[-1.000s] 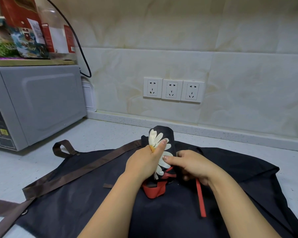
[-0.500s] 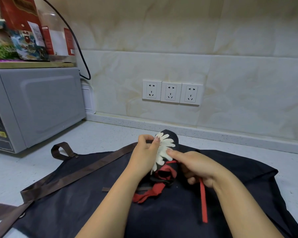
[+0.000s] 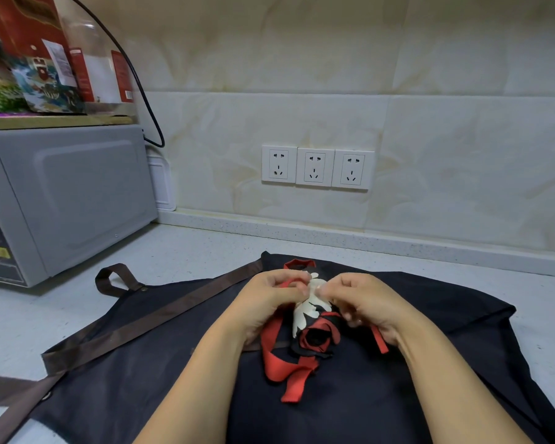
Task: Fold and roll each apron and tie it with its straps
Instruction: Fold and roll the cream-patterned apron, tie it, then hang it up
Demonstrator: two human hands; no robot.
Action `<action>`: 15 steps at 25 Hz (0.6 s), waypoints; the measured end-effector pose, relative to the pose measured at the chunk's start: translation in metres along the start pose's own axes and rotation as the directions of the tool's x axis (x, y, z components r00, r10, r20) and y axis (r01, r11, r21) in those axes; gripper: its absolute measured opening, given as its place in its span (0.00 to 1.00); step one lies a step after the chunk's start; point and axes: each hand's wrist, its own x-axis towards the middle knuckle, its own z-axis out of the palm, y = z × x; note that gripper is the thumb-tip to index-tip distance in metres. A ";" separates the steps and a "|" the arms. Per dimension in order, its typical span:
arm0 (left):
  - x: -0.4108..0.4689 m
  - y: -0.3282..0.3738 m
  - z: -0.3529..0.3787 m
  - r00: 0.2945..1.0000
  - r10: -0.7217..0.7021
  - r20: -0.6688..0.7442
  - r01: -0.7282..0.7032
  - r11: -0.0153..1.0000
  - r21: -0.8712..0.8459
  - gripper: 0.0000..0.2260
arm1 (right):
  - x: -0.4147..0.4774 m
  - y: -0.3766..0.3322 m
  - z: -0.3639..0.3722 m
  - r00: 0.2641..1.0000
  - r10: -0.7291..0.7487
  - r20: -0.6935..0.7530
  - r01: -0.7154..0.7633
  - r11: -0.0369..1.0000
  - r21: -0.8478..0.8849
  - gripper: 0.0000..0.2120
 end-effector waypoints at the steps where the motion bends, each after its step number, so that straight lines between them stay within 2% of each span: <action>1: 0.000 0.001 -0.003 0.999 -0.021 0.034 0.023 0.998 -0.060 0.15 | 0.001 0.002 -0.003 0.999 0.036 0.030 -0.040 0.990 0.136 0.15; 3: 0.000 0.003 -0.006 0.998 -0.052 0.048 0.056 0.994 -0.099 0.19 | 0.003 0.004 -0.009 0.991 0.075 0.107 -0.109 0.928 0.357 0.21; 4: -0.001 0.004 -0.005 0.998 -0.056 0.035 0.058 0.995 -0.085 0.18 | 0.003 0.005 -0.011 0.989 0.061 0.137 -0.110 0.914 0.390 0.20; 6: -0.002 0.004 -0.002 0.999 -0.012 -0.030 0.013 0.999 0.050 0.11 | 0.002 0.006 -0.011 0.986 0.015 0.168 -0.076 0.928 0.365 0.13; 9: -0.002 0.004 0.004 0.981 0.116 -0.157 -0.062 0.949 0.309 0.04 | 0.002 0.007 -0.009 0.978 -0.042 0.205 -0.038 0.927 0.372 0.10; 13: -0.001 0.002 0.007 0.956 0.207 -0.208 -0.106 0.904 0.414 0.01 | 0.004 0.003 -0.003 0.992 -0.076 0.099 0.047 0.962 0.269 0.06; 15: -0.001 0.001 0.007 0.952 0.217 -0.215 -0.105 0.894 0.435 0.02 | 0.003 0.001 -0.001 0.993 -0.074 0.091 0.052 0.973 0.223 0.07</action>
